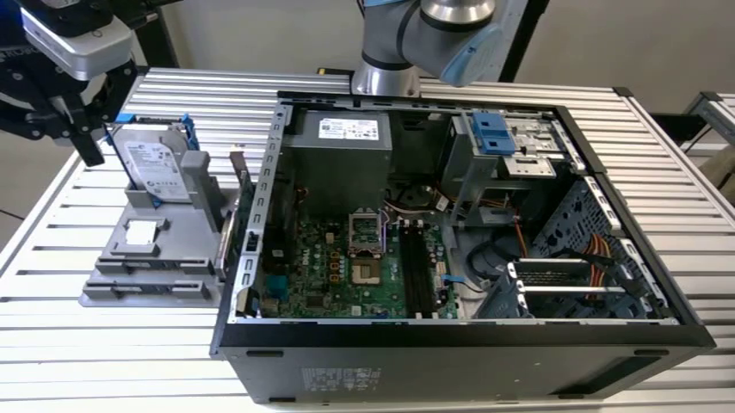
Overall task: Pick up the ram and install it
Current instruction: 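Pick up the ram and move it above insertion slot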
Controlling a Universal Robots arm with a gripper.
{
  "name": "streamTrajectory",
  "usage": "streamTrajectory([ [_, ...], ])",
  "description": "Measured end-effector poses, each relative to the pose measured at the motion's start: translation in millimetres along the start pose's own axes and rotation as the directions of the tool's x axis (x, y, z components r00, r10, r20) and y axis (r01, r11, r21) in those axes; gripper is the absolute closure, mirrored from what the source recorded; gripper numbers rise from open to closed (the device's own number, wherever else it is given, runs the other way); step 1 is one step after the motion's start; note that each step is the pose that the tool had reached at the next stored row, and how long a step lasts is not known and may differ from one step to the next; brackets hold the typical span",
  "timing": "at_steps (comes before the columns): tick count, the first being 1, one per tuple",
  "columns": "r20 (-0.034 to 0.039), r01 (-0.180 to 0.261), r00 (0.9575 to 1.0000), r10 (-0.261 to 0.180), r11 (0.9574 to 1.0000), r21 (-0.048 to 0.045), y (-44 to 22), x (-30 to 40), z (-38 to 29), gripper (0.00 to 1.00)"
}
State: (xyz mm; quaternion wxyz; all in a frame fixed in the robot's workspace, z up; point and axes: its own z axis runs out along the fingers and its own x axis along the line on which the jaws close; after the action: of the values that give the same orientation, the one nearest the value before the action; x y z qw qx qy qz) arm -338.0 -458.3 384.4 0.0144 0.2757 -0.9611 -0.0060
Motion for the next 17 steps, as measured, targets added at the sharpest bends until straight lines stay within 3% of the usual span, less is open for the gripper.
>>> streamTrajectory([
  [8,-0.0011,0.059,0.9983,-0.059,0.9983,0.0014,0.0,0.0,0.0,1.0],
  [17,-0.0024,0.12,0.9928,-0.12,0.9928,0.0029,0.0,0.0,0.0,1.0],
])
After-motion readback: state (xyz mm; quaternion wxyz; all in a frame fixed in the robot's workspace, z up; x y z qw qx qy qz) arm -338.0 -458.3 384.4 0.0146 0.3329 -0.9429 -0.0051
